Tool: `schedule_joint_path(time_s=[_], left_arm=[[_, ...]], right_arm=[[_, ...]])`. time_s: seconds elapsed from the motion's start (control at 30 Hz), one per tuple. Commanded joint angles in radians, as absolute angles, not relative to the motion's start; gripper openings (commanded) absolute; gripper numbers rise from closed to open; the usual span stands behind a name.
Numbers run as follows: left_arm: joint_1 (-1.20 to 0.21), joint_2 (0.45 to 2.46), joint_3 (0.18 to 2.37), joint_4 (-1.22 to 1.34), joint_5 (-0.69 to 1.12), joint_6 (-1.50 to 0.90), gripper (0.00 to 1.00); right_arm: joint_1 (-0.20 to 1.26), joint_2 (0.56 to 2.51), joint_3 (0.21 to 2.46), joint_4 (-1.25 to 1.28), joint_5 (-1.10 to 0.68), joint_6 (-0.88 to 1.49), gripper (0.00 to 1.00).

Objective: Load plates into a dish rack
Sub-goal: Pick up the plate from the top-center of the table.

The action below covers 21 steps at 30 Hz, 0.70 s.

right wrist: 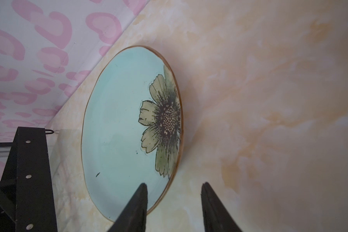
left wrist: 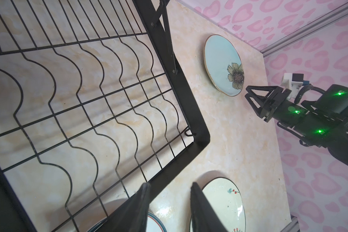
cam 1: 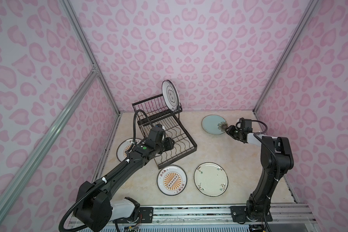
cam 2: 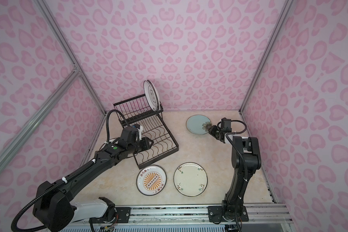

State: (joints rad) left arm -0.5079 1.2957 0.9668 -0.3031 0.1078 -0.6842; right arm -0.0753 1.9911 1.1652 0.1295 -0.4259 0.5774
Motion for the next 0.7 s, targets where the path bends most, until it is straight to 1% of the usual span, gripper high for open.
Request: schedule_joint_path(time_s=[0.0, 0.27, 0.3, 0.33, 0.67], left_arm=[[-0.508, 1.288, 0.981, -0.307, 0.108, -0.673, 0.37], [-0.508, 1.283, 0.995, -0.335, 0.104, -0.662, 0.37], [-0.508, 1.281, 0.997, -0.34, 0.102, -0.66, 0.34], [-0.508, 1.279, 0.998, -0.343, 0.101, -0.658, 0.33], [-0.508, 1.275, 1.009, -0.368, 0.097, -0.649, 0.33]], right_arm=[[-0.077, 2.014, 1.173, 0.155, -0.44, 0.592, 0.44], [-0.077, 2.061, 1.192, 0.192, -0.466, 0.625, 0.41], [-0.077, 2.066, 1.193, 0.197, -0.468, 0.627, 0.41], [-0.077, 2.069, 1.194, 0.199, -0.471, 0.631, 0.41], [-0.076, 2.11, 1.217, 0.21, -0.488, 0.649, 0.37]])
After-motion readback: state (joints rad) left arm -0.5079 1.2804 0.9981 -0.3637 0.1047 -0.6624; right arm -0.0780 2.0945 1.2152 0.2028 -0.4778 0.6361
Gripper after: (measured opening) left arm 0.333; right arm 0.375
